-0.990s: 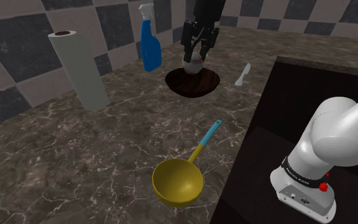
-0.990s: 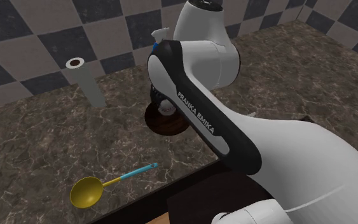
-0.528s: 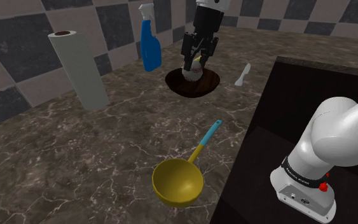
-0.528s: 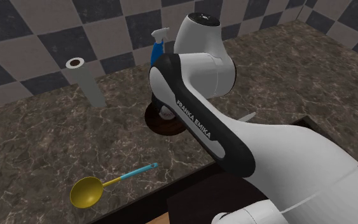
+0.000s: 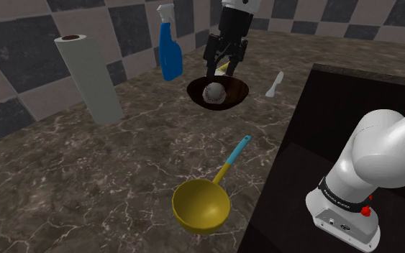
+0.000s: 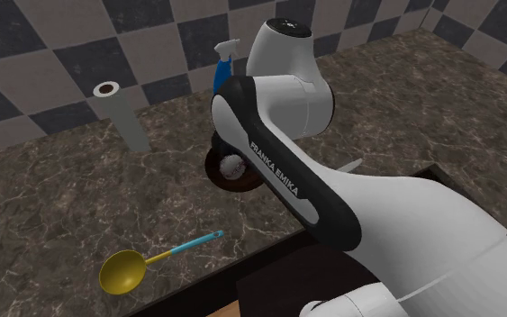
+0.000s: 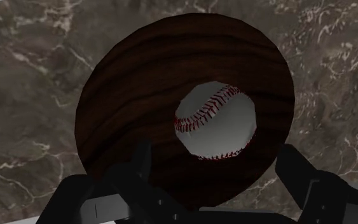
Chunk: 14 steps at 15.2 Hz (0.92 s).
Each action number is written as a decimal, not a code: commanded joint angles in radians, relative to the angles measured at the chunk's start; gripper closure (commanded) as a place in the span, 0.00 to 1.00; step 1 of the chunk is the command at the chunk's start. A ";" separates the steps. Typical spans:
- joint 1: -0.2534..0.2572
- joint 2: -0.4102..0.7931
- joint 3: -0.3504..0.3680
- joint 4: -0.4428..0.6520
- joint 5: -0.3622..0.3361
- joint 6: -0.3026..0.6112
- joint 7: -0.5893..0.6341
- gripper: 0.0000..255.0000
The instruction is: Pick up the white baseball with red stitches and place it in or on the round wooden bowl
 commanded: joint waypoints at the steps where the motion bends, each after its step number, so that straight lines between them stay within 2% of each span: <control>1: 0.000 0.000 0.000 0.000 0.000 0.000 0.000 0.00; 2: 0.000 0.000 0.000 0.000 0.000 0.000 0.000 0.00; 6: -0.008 0.005 -0.026 0.127 -0.015 -0.125 0.006 0.00; 14: -0.008 0.005 -0.026 0.127 -0.015 -0.125 0.006 0.00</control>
